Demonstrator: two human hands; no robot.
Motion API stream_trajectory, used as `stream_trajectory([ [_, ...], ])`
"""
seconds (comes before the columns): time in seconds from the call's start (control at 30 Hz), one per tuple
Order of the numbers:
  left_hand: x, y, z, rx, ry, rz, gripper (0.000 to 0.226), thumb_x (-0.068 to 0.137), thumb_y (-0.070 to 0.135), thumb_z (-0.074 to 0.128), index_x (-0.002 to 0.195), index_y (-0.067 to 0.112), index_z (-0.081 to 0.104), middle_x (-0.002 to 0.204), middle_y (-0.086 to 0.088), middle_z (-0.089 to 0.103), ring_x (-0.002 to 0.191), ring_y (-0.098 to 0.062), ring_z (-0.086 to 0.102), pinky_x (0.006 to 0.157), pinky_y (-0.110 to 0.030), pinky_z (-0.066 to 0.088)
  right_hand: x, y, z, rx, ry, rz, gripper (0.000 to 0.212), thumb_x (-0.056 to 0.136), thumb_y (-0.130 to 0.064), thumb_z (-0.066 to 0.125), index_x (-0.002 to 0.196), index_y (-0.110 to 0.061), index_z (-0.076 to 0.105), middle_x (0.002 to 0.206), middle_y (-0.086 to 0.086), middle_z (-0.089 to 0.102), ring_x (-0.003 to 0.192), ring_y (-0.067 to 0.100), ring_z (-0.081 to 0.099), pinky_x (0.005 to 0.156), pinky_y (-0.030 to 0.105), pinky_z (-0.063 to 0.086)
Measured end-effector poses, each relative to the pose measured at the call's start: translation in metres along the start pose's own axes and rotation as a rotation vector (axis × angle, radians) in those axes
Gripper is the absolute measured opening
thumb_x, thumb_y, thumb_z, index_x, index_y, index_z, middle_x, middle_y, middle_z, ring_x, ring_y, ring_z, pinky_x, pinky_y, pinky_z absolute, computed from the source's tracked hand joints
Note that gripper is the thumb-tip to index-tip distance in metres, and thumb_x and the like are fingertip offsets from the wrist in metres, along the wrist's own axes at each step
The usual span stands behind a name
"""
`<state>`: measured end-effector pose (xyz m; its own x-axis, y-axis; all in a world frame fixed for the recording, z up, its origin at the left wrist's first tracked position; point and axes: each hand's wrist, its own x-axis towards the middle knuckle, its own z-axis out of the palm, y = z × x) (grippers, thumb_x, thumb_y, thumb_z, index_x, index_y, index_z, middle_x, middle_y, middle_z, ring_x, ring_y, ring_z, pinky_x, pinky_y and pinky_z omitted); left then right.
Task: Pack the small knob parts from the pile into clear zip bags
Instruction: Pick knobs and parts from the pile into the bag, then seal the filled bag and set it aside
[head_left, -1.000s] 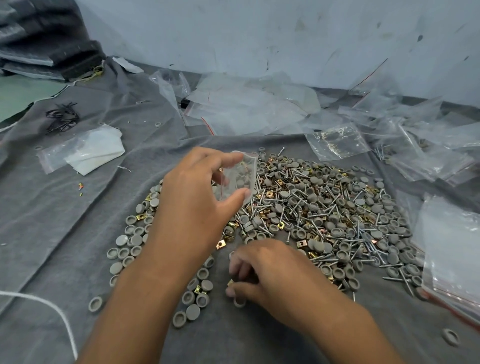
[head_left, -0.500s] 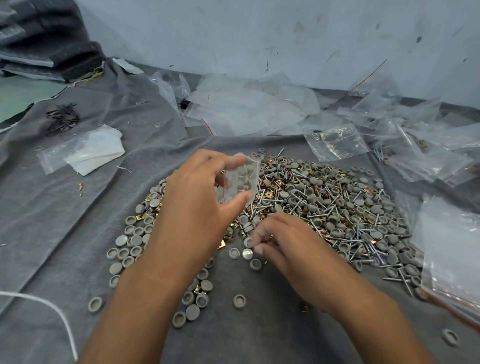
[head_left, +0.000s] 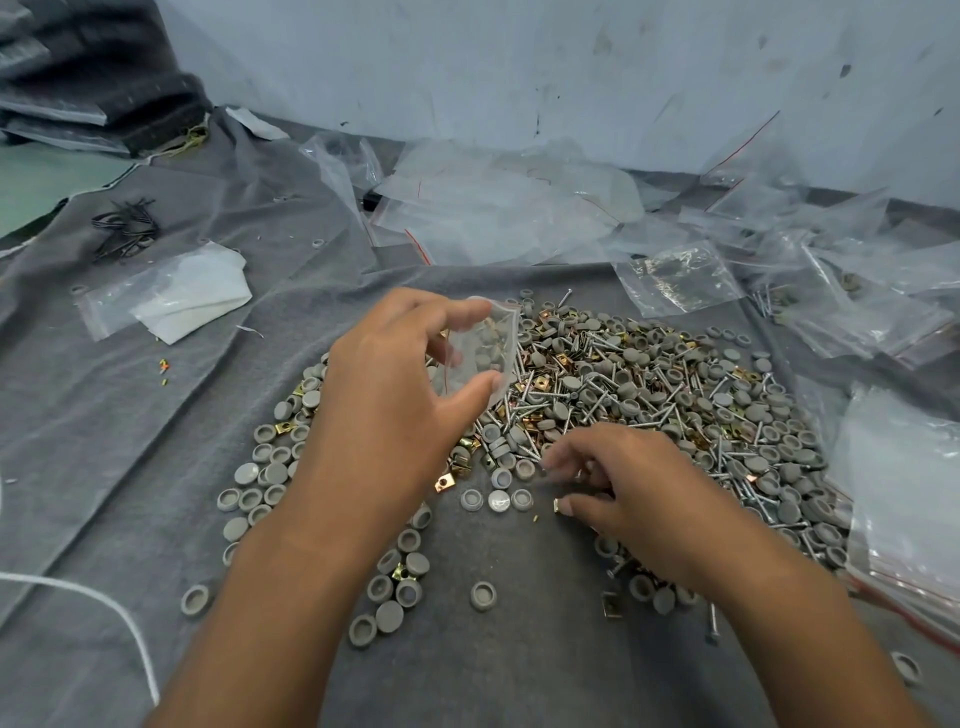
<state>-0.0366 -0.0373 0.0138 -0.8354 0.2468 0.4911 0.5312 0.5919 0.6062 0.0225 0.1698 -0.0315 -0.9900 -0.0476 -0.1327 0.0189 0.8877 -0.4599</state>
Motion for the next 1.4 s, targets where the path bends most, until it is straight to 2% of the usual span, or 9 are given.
stream_trajectory([
  [0.33,-0.001,0.002,0.0,0.004,-0.014,0.003,0.048,0.077,0.028,0.085,0.122,0.029,0.069,0.097,0.021,0.056,0.08,0.016,0.051,0.073,0.001,0.035,0.0,0.0,0.001,0.042,0.034,-0.035,0.016,0.093,-0.03,0.072,0.093,-0.044,0.064,0.088,-0.029,0.065,0.085,-0.012,0.06,0.076,0.015,0.053],
  [0.5,-0.003,0.009,0.006,0.029,-0.071,0.035,0.051,0.076,0.027,0.086,0.123,0.028,0.068,0.097,0.019,0.055,0.083,0.005,0.054,0.078,-0.001,0.034,-0.003,-0.023,-0.015,0.471,0.554,-0.283,0.012,0.096,-0.025,0.068,0.101,-0.036,0.067,0.094,-0.019,0.07,0.092,0.006,0.069,0.074,0.013,0.052],
  [0.67,-0.005,0.017,0.014,0.031,-0.155,0.1,0.048,0.075,0.024,0.083,0.121,0.023,0.069,0.104,0.013,0.058,0.081,0.001,0.053,0.083,-0.001,0.032,0.002,-0.046,-0.015,0.271,0.919,-0.483,0.008,0.092,-0.018,0.076,0.098,-0.017,0.072,0.095,-0.014,0.069,0.086,0.004,0.062,0.079,0.017,0.046],
  [0.77,-0.006,0.018,0.014,0.018,-0.129,0.114,0.044,0.077,0.021,0.081,0.119,0.021,0.071,0.103,0.011,0.059,0.082,-0.002,0.055,0.083,-0.002,0.034,0.005,-0.043,-0.012,0.232,0.886,-0.389,0.014,0.089,-0.02,0.079,0.101,-0.021,0.072,0.096,-0.023,0.062,0.089,-0.003,0.056,0.082,0.007,0.038],
  [0.97,-0.006,0.019,0.005,-0.123,-0.046,0.186,0.033,0.088,0.032,0.072,0.12,0.028,0.069,0.101,0.021,0.058,0.089,-0.002,0.057,0.077,-0.007,0.037,0.0,-0.027,-0.029,0.349,0.688,-0.334,0.026,0.102,-0.03,0.062,0.128,-0.034,0.064,0.121,-0.021,0.064,0.115,0.01,0.06,0.087,0.018,0.046],
  [1.1,-0.005,0.018,0.0,-0.199,-0.11,0.224,0.049,0.074,0.05,0.079,0.119,0.039,0.065,0.109,0.021,0.062,0.093,-0.007,0.061,0.077,-0.008,0.04,-0.004,-0.028,-0.037,0.529,0.67,-0.34,0.009,0.097,-0.04,0.063,0.103,-0.037,0.069,0.102,-0.014,0.07,0.096,0.011,0.067,0.076,0.015,0.049],
  [1.23,-0.002,0.014,0.005,-0.422,-0.107,0.119,0.041,0.073,0.044,0.08,0.111,0.041,0.067,0.109,0.019,0.071,0.098,-0.009,0.069,0.076,-0.019,0.052,-0.009,-0.023,-0.038,0.76,0.604,-0.315,0.013,0.096,-0.044,0.062,0.1,-0.034,0.069,0.093,-0.004,0.07,0.083,0.015,0.067,0.068,0.031,0.056],
  [1.3,-0.002,0.013,0.007,-0.595,-0.083,0.028,0.039,0.07,0.043,0.081,0.107,0.039,0.07,0.104,0.014,0.075,0.091,-0.008,0.072,0.072,-0.018,0.055,-0.011,-0.02,-0.037,0.817,0.595,-0.29,0.016,0.093,-0.046,0.062,0.1,-0.033,0.07,0.092,0.0,0.07,0.084,0.023,0.066,0.073,0.042,0.057],
  [1.4,0.0,0.011,0.007,-0.717,-0.047,-0.056,0.038,0.068,0.044,0.082,0.104,0.035,0.07,0.092,0.006,0.076,0.07,-0.009,0.065,0.059,-0.019,0.052,-0.013,-0.019,-0.033,0.826,0.591,-0.286,0.02,0.091,-0.049,0.062,0.099,-0.032,0.07,0.086,-0.004,0.067,0.079,0.021,0.062,0.068,0.032,0.054],
])
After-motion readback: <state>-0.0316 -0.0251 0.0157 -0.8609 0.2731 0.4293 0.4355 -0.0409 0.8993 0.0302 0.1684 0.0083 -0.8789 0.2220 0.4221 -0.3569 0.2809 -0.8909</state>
